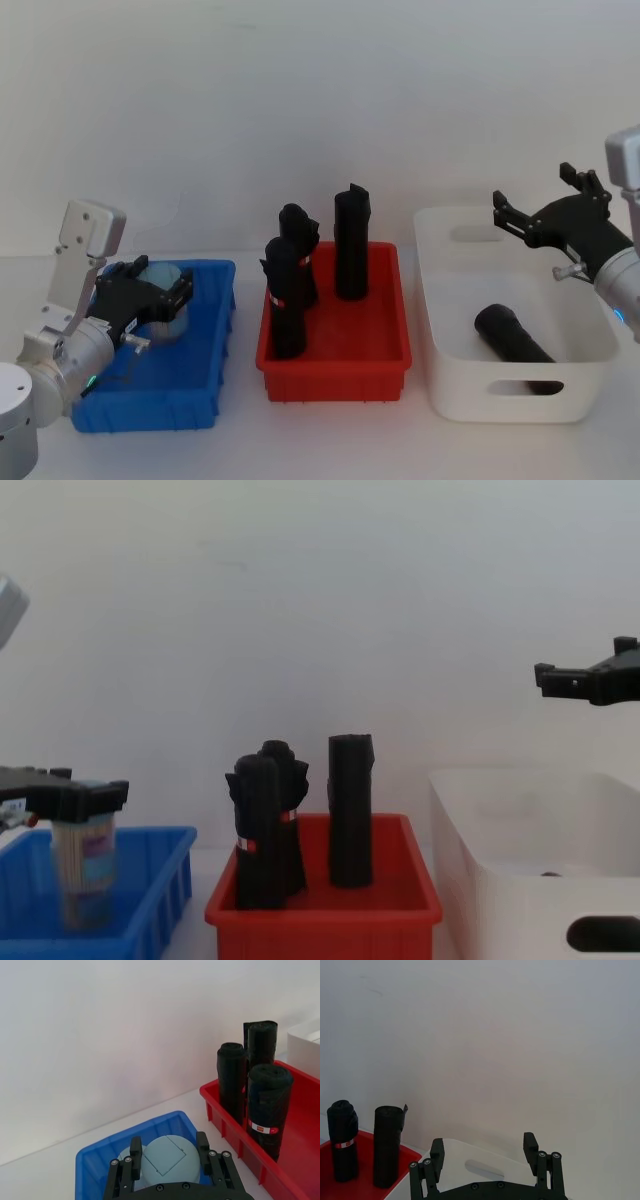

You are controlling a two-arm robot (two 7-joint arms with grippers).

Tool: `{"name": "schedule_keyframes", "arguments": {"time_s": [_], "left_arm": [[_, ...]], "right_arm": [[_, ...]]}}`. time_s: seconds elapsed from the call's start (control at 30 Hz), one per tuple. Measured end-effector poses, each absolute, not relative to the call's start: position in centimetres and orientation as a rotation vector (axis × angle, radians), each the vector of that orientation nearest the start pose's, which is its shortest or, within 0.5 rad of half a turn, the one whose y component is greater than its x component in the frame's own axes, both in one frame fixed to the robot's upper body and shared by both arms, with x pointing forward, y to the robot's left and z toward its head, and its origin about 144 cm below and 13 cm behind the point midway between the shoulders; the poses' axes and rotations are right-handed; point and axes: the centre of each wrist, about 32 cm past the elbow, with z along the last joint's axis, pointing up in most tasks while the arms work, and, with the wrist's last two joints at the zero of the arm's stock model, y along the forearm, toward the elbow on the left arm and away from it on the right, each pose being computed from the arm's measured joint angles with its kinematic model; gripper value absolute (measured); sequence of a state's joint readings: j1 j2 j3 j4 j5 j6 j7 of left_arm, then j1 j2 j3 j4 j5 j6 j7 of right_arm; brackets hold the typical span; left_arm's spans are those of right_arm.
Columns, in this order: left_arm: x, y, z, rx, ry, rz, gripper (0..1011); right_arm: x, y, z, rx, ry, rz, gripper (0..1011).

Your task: Pick the cotton swabs from the blue box and place them into the white box.

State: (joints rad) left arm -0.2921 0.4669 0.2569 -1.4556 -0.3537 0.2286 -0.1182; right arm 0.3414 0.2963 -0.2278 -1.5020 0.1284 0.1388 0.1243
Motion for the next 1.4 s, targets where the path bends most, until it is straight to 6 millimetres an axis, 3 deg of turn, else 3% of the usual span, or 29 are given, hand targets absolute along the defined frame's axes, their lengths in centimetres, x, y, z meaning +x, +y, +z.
{"name": "schedule_keyframes", "arguments": {"time_s": [0.6,1.4], "left_arm": [[53.8,29.3,124.4,0.144,-0.126,1.265,666],[54.5,28.1,126.7,0.077,-0.209,1.219,666]], "right_arm": [[55.3,-24.6,124.0,-0.107,-0.273,-1.146,1002],[57.4,-23.2,124.7,-0.03,-0.304,-0.803,1002]]}}
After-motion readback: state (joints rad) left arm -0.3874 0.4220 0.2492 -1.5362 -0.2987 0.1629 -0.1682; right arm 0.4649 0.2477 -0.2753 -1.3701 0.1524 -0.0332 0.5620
